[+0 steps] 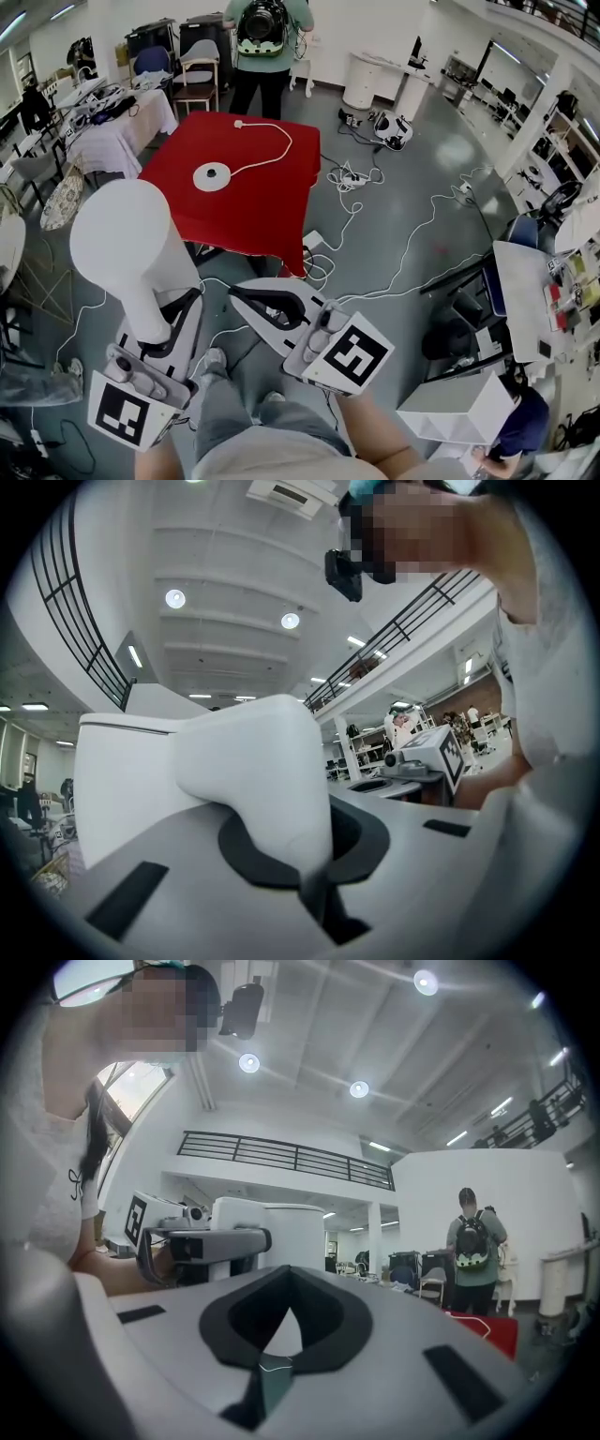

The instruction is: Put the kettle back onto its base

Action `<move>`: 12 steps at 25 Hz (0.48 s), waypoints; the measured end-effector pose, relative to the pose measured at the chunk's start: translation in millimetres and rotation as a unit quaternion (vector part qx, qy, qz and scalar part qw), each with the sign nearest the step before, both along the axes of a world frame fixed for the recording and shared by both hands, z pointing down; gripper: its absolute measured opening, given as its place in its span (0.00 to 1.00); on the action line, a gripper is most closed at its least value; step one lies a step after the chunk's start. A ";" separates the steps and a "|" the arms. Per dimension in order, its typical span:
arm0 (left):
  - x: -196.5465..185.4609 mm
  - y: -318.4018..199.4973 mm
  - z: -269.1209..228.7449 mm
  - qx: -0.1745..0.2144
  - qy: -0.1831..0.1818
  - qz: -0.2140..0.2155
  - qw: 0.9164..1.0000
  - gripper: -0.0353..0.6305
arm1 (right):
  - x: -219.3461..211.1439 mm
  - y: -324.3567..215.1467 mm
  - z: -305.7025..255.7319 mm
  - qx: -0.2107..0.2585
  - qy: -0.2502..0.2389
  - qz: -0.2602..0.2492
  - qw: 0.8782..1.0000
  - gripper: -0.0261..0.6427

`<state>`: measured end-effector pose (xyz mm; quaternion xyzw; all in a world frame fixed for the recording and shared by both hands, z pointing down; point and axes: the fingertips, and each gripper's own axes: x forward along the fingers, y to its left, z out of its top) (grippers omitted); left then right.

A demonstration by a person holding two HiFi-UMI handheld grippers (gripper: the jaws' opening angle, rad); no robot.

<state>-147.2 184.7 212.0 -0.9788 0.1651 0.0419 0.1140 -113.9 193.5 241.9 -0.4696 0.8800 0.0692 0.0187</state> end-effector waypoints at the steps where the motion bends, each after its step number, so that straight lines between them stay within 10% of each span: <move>1: 2.2 -0.4 0.0 -0.002 0.001 0.000 1.000 0.06 | 2.6 -0.3 0.4 0.001 0.001 0.001 1.000 0.05; 12: 27.4 -40.6 1.7 -0.001 0.001 -0.004 1.000 0.06 | 32.6 -36.3 4.6 -0.010 0.003 0.009 1.000 0.05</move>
